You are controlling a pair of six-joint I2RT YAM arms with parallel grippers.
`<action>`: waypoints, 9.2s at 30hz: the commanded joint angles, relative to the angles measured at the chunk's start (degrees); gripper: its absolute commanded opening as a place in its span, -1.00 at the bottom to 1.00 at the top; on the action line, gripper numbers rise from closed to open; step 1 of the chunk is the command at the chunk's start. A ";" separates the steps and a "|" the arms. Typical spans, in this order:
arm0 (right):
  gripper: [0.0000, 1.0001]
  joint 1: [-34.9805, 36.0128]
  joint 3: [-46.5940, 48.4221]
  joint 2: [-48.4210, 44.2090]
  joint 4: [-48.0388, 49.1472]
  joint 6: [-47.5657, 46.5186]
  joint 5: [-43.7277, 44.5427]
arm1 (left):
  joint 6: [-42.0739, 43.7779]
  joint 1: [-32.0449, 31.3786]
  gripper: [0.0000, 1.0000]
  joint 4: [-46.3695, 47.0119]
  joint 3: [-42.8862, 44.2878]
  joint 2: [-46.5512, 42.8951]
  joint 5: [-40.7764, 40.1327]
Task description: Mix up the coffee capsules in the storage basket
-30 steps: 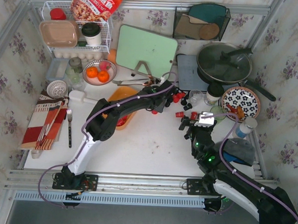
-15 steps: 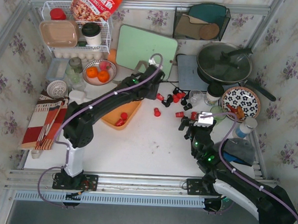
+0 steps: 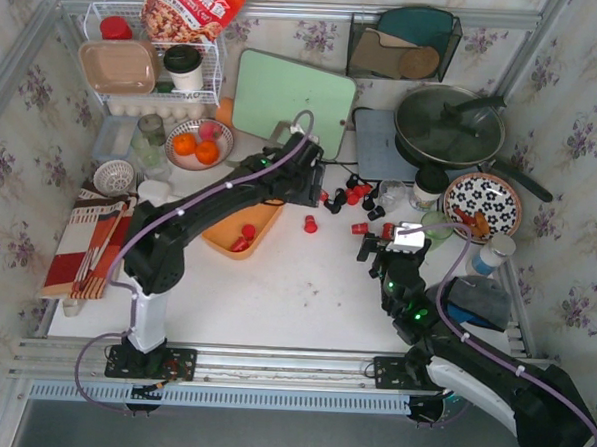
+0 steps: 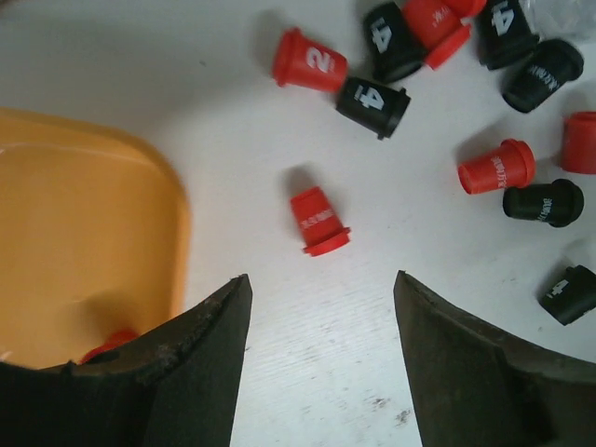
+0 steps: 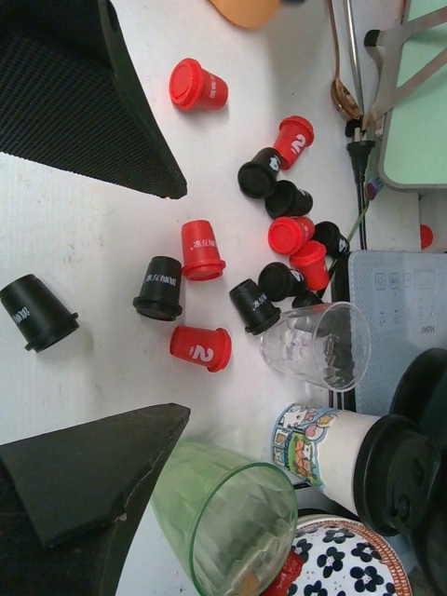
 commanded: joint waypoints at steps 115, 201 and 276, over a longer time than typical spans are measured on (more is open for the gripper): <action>0.48 -1.15 23.72 30.82 -53.69 57.96 7.06 | 2.14 7.99 0.16 31.06 -55.59 -42.30 0.07; 0.31 18.75 63.84 63.06 -23.15 19.37 -15.57 | 5.64 7.65 0.19 33.56 -66.21 -56.11 -10.01; -0.12 -12.44 36.40 43.50 -36.26 19.51 -18.83 | 5.28 7.65 0.19 33.65 -65.35 -52.55 -9.24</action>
